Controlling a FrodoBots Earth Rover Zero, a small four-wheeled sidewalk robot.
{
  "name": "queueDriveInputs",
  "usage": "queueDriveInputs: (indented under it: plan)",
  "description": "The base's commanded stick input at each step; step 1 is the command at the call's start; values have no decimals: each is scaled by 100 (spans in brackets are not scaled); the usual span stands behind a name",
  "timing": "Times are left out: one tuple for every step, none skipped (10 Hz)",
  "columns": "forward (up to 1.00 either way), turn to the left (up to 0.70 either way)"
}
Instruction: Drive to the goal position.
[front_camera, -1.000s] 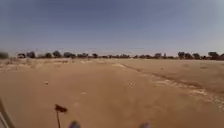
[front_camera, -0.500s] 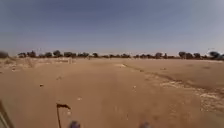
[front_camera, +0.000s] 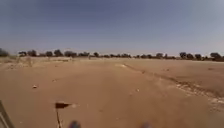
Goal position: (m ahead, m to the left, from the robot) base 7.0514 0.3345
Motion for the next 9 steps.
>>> queueDriveInputs:
  plan:
    - [50,0]
    - [50,0]
    - [50,0]
    - [50,0]
    - [50,0]
    - [50,0]
    - [50,0]
    - [50,0]
    - [50,0]
